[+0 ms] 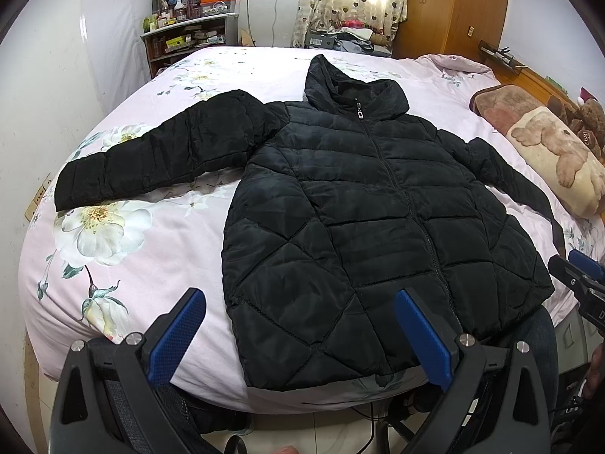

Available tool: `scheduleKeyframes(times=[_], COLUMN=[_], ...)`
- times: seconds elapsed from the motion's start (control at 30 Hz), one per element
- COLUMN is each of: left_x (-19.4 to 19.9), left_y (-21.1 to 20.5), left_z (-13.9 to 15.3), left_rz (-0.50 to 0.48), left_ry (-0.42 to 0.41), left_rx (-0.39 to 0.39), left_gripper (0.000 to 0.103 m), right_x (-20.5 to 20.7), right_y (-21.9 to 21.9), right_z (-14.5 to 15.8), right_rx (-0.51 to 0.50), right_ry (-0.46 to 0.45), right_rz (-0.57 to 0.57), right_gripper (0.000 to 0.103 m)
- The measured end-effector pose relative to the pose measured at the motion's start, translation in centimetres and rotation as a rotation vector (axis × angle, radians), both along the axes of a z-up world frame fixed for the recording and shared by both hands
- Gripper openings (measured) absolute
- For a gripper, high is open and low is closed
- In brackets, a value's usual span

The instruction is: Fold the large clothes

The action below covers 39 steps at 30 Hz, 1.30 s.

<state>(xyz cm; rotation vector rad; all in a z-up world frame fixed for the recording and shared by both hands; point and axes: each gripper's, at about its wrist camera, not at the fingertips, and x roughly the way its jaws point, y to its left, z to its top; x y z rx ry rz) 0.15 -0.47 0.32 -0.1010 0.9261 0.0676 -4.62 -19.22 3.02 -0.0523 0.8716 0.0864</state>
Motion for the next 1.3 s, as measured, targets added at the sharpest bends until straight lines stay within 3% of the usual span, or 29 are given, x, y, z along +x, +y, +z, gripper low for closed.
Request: scheduleKeyframes(times=[1.3], left_x=[1.6], left_y=[0.6], left_z=[-1.2], left_rz=[-0.004], left_ry=[0.028], left_rx=[-0.015], left_gripper=[0.101], right_x=[1.4], right_y=[0.9], right_z=[-1.1], right_rx=[-0.008], right_ry=[0.026], right_rz=[0.020], right_gripper=[0.074])
